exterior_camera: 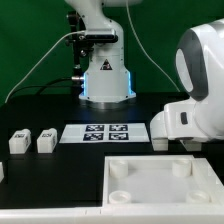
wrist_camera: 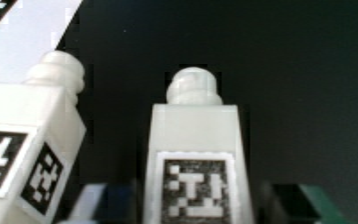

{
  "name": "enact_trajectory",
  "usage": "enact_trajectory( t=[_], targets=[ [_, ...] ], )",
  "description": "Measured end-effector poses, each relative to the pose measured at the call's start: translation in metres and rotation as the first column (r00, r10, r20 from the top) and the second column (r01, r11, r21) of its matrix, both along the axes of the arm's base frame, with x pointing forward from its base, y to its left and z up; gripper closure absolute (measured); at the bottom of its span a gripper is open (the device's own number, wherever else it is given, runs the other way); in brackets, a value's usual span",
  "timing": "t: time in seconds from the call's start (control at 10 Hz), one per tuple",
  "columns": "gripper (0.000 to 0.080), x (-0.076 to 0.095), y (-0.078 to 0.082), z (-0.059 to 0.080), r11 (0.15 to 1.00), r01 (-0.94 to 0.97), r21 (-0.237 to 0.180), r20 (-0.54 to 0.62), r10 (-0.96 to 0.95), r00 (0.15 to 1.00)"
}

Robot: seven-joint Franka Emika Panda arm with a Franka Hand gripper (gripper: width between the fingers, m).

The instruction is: Assemble one leg

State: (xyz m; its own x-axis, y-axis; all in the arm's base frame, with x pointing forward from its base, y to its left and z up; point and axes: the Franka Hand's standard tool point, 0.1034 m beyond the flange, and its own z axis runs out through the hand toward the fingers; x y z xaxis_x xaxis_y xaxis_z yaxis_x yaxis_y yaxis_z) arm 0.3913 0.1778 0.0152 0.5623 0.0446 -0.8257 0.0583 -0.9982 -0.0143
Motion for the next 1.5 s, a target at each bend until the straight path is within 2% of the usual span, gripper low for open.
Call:
enact_trajectory(
  t=[0.1, 0.8, 0.9, 1.1, 1.2, 1.3, 1.4, 1.5],
  targets=[
    [0.0511, 0.000, 0.000, 0.000, 1.000, 0.000, 0.000, 0.000, 0.000, 1.000],
    [0.0509, 0.000, 0.000, 0.000, 1.000, 0.000, 0.001, 0.000, 0.000, 1.000],
    [0.0509, 0.006, -0.002, 0.006, 1.000, -0.014, 0.024, 0.017, 0.014, 1.000],
    [0.0509, 0.020, -0.011, 0.038, 0.998, -0.027, 0.053, 0.047, 0.025, 0.999],
    [0.0509, 0.035, -0.015, 0.050, 0.996, -0.036, 0.082, 0.120, 0.026, 0.992],
    [0.0509, 0.050, -0.022, 0.068, 0.994, -0.042, 0.103, 0.248, 0.015, 0.969],
    [0.0509, 0.048, -0.031, 0.081, 0.993, -0.047, 0.105, 0.303, 0.013, 0.953],
    [0.0509, 0.059, -0.035, 0.087, 0.992, -0.054, 0.118, 0.412, 0.001, 0.911]
  ],
)
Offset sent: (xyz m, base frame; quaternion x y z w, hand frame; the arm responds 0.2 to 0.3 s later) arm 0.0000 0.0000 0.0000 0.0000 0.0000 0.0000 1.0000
